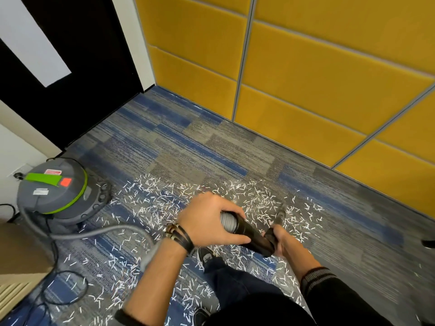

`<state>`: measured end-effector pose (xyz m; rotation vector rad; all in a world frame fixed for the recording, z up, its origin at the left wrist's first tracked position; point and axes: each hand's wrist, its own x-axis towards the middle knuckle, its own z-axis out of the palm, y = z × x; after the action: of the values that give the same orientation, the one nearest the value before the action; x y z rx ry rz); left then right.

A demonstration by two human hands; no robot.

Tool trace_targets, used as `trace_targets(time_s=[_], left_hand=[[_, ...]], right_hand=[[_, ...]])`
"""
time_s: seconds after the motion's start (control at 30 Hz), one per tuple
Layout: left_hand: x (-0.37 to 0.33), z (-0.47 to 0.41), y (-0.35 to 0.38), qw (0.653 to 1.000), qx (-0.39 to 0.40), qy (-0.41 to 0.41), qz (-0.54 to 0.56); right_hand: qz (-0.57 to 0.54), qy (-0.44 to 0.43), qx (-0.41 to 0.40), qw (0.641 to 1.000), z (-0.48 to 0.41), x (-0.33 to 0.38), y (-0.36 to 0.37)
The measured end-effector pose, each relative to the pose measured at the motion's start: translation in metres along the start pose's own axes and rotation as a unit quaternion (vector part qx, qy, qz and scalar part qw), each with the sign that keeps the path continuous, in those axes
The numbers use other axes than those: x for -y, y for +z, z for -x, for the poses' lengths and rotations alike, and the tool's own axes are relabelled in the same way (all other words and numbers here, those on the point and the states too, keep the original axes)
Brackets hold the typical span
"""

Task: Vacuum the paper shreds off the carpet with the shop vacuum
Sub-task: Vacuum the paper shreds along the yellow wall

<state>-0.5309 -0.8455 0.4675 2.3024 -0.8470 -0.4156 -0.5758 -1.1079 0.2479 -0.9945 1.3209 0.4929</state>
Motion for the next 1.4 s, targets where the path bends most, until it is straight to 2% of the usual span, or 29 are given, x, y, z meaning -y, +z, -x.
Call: trace_targets(time_s=[0.13, 0.3, 0.47, 0.63, 0.73, 0.9, 1.0, 1.17, 1.4], left_hand=[[-0.008, 0.003, -0.003, 0.999, -0.032, 0.013, -0.036], [-0.013, 0.009, -0.012, 1.000, -0.012, 0.015, -0.013], [-0.021, 0.028, 0.015, 1.000, 0.007, 0.006, 0.002], [-0.035, 0.041, 0.035, 0.999, -0.048, 0.007, 0.018], [-0.048, 0.039, 0.042, 0.997, -0.073, 0.010, 0.003], [-0.060, 0.022, 0.069, 0.998, -0.063, -0.005, -0.016], [-0.056, 0.000, 0.075, 1.000, -0.016, -0.012, -0.004], [-0.065, -0.034, 0.079, 0.998, 0.054, 0.023, -0.026], [-0.083, -0.059, 0.052, 0.995, 0.005, 0.075, -0.070]], right_hand=[[0.025, -0.010, 0.007, 1.000, 0.008, 0.009, 0.011], [-0.010, -0.017, 0.030, 0.999, 0.007, -0.004, 0.015], [0.015, -0.002, -0.003, 1.000, 0.012, -0.032, -0.022], [0.071, -0.041, -0.023, 0.996, 0.021, -0.020, -0.039], [0.068, -0.065, -0.016, 0.995, 0.024, -0.007, -0.045], [0.041, -0.070, 0.003, 0.997, 0.015, 0.011, -0.054], [-0.008, -0.064, -0.017, 0.998, 0.000, 0.007, -0.071], [-0.068, -0.011, -0.034, 0.997, -0.020, -0.011, -0.109], [-0.098, -0.019, 0.030, 0.995, -0.012, 0.023, -0.083]])
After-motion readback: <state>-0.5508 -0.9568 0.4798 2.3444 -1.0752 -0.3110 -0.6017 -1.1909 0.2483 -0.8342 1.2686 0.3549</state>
